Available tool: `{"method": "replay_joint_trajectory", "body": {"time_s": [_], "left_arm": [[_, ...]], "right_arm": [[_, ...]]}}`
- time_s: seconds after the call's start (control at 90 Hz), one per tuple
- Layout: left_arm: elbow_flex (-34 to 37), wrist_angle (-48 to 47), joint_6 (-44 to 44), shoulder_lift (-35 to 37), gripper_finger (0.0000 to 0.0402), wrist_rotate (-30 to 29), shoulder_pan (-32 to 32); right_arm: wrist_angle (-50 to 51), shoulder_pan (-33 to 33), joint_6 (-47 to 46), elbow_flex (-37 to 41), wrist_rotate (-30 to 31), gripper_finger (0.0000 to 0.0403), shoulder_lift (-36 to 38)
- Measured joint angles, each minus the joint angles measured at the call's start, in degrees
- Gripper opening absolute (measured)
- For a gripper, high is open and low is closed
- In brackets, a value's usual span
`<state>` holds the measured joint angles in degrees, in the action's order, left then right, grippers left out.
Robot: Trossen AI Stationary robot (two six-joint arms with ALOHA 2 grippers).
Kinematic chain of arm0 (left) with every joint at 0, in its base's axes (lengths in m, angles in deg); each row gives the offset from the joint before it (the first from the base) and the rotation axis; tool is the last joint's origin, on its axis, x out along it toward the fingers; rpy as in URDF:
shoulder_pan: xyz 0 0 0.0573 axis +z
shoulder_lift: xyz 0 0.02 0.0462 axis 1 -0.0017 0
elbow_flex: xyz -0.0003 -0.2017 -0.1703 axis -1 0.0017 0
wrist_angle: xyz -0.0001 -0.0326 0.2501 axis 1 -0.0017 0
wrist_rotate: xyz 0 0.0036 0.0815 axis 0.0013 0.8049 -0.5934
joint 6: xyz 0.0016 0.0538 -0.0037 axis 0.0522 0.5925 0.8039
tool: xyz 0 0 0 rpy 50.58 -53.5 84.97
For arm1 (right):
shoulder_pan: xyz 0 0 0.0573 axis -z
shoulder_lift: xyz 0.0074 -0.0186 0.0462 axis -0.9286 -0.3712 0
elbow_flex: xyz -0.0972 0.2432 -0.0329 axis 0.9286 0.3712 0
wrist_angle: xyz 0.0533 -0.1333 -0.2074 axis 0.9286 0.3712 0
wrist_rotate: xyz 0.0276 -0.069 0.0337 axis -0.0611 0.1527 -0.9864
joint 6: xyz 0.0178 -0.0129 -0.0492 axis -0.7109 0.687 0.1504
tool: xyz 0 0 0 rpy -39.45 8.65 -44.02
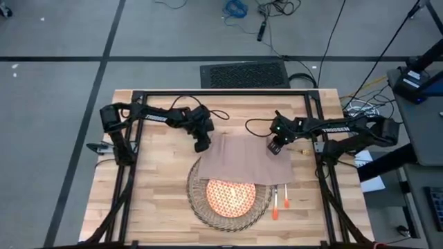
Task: Set table place
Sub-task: Fold the white napkin
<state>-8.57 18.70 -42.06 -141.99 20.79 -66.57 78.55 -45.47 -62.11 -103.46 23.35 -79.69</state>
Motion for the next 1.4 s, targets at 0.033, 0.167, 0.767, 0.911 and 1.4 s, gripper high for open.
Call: {"method": "replay_joint_trajectory", "body": {"time_s": [0.033, 0.167, 0.767, 0.911, 1.4], "left_arm": [[0.0, 0.14, 0.23, 0.0, 0.0, 0.0, 0.0], [0.0, -0.15, 0.29, 0.0, 0.0, 0.0, 0.0], [-1.65, -7.91, 0.3, 0.79, 0.0, -6.82, -0.02], [-2.94, -9.33, 0.31, 3.76, 0.0005, -10.8, -0.36], [-3.08, -17.46, -1.2, 13.92, 0.0124, -19.73, -0.44]], "right_arm": [[-0.92, 0.0, 0.25, -0.4, 0.01, 0.0, 0.08], [-1.26, 0.02, 1.41, -1.29, 0.14, 0.0, 0.12], [4.43, -0.35, 0.12, -1.79, 1.87, 0.0, 0.25], [5.51, -0.33, -1.42, -1.79, 3.65, 0.0, 0.53], [5.63, -0.35, -3.66, -1.88, 6.73, 0.0081, 11.72]]}}
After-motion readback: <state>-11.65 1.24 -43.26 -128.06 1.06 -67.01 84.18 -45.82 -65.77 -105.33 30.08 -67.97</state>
